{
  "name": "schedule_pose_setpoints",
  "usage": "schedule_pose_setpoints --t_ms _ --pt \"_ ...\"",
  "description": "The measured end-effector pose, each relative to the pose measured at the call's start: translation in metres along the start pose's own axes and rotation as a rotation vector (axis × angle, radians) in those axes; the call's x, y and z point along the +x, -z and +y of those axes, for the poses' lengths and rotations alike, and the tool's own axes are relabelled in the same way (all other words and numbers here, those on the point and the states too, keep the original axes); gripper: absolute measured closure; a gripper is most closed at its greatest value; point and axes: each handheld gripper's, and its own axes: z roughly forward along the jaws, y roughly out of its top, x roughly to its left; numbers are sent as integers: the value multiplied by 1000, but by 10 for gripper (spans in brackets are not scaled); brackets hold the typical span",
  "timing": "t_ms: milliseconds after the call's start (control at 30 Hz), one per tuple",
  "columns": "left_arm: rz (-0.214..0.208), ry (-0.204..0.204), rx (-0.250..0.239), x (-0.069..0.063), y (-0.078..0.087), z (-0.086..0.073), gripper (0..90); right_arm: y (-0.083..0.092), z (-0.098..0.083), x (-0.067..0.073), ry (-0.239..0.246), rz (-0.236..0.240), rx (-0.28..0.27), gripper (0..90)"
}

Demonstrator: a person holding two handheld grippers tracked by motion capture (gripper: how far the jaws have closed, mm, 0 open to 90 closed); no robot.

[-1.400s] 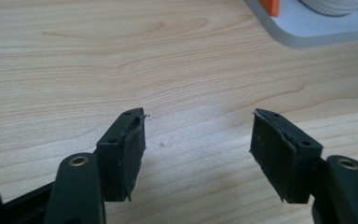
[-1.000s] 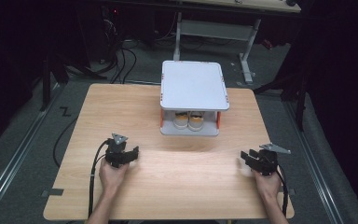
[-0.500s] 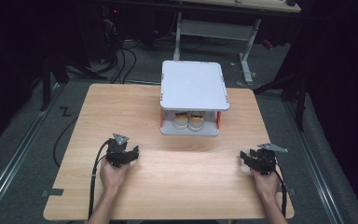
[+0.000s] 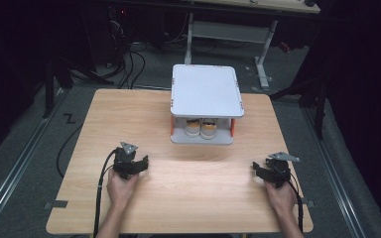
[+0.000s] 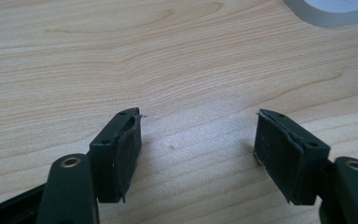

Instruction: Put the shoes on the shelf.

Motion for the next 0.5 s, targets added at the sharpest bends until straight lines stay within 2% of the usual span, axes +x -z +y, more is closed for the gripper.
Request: schedule_pose_setpoints --t_ms 500 --pt "-3 3 7 -5 0 0 260 0 0 0 0 2 2 408"
